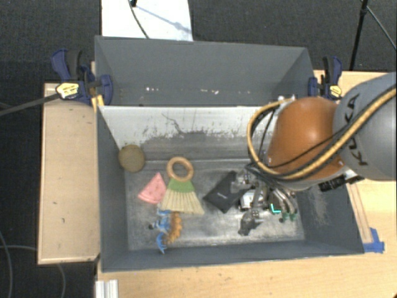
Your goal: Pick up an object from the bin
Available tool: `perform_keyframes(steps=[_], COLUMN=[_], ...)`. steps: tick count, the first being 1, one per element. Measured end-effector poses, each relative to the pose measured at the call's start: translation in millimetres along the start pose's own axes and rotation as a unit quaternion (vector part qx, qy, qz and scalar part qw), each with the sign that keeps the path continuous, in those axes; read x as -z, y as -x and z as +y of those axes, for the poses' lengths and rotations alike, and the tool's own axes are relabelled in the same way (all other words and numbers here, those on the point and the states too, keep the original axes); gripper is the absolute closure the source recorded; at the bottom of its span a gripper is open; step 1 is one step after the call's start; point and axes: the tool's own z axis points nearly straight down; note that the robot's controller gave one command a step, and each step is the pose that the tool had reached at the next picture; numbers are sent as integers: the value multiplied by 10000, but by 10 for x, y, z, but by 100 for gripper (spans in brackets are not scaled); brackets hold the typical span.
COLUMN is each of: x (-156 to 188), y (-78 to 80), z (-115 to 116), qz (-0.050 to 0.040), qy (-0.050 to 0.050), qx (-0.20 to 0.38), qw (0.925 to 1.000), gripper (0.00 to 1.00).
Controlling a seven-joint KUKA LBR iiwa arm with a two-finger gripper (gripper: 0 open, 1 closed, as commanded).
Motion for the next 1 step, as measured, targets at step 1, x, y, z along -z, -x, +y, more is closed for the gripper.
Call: perform_keyframes(steps=[1], x=[32], y=[18], z=[-1], qz=[-37], qy=[2], qx=[-8], qw=[10000], gripper=[0])
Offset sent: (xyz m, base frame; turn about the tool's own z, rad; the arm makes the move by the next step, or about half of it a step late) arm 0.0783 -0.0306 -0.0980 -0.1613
